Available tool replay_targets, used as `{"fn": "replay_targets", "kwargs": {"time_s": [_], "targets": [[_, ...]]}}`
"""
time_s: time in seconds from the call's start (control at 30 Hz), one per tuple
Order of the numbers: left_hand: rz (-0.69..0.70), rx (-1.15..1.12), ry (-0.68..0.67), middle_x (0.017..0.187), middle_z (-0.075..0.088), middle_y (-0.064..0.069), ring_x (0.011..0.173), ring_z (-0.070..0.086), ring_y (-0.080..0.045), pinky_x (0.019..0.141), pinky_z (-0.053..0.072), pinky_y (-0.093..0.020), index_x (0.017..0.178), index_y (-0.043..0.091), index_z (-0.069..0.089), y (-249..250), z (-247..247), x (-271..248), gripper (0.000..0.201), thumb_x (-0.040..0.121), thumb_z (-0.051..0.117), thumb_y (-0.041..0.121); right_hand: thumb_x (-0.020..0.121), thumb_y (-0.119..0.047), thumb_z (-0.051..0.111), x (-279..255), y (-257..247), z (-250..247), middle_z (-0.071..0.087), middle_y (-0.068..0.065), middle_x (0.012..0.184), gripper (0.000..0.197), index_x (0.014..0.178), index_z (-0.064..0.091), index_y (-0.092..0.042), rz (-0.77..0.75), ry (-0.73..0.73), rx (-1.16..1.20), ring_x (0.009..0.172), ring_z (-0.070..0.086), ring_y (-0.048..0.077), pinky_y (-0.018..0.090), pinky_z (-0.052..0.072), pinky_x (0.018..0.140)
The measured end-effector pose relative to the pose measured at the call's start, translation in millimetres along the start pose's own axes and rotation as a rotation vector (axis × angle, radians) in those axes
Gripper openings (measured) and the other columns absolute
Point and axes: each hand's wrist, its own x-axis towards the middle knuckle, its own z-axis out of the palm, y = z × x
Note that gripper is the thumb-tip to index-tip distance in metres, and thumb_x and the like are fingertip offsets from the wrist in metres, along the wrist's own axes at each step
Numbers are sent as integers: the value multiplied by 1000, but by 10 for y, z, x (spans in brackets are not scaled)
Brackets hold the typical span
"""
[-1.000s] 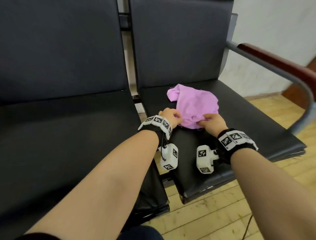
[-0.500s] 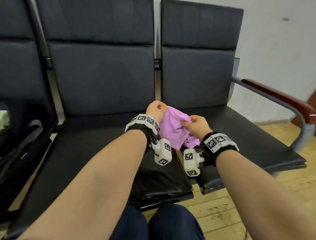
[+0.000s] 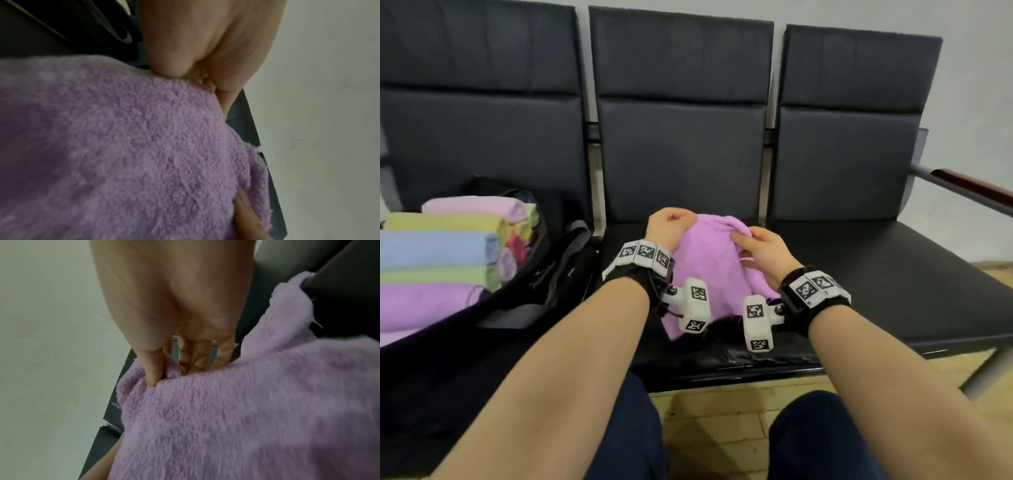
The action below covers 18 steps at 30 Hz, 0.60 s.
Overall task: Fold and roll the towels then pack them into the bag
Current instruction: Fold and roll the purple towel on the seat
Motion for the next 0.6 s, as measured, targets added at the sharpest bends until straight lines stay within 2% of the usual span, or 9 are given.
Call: {"fn": "replay_targets", "kwargs": {"time_s": [0.1,0.17,0.23,0.3,0.4,0.5,0.53,0.6], "targets": [[-92,-137,44,93,66,-6,90,60,-17,86,50,-32,84,12,68,-191,-107,-80,7,86,65,7,91,-14,64,-10,85,179,57,6,71,10,85,63,-5,11,30,41,64,53,16,24,47,59],[-135,-216,78,93,66,-7,88,60,-18,85,52,-32,80,14,65,-308,-132,-94,10,87,64,6,90,-13,65,11,123,281,62,9,76,9,84,66,-6,8,46,73,72,57,20,28,50,67],[-184,-334,64,88,63,-8,80,59,-19,73,53,-30,82,10,62,-391,-138,-107,9,90,60,5,88,-11,66,49,183,368,68,16,85,5,92,68,-8,23,30,173,82,60,27,38,51,79],[-221,-474,37,83,60,-9,74,59,-18,63,54,-26,84,5,58,-393,-130,-92,11,93,53,1,87,-8,67,92,237,413,70,19,98,23,109,63,-13,54,-3,249,90,64,30,42,51,88],[-253,-609,-2,80,58,-10,68,59,-15,56,54,-20,85,4,55,-323,-119,-11,16,96,45,-4,87,6,56,92,335,446,69,9,114,55,134,40,-17,51,-99,236,107,64,24,40,50,96],[-303,-699,-120,85,61,-11,69,66,-16,61,56,-24,104,3,51,-291,-98,7,12,96,44,-3,80,23,42,78,354,407,47,3,142,90,150,13,-26,29,-248,167,129,49,19,35,48,98],[-319,-707,-152,91,63,-14,74,67,-17,64,57,-25,112,2,50,-300,-81,-9,17,97,44,-3,78,23,43,89,345,376,35,0,150,98,152,5,-29,4,-326,61,135,41,18,33,46,100],[-347,-744,-178,109,61,-20,90,65,-21,73,59,-28,124,-5,47,-354,-35,-40,28,97,44,-2,77,15,54,79,338,319,16,-10,156,107,152,-6,-33,-67,-462,-210,142,27,14,31,40,106]]}}
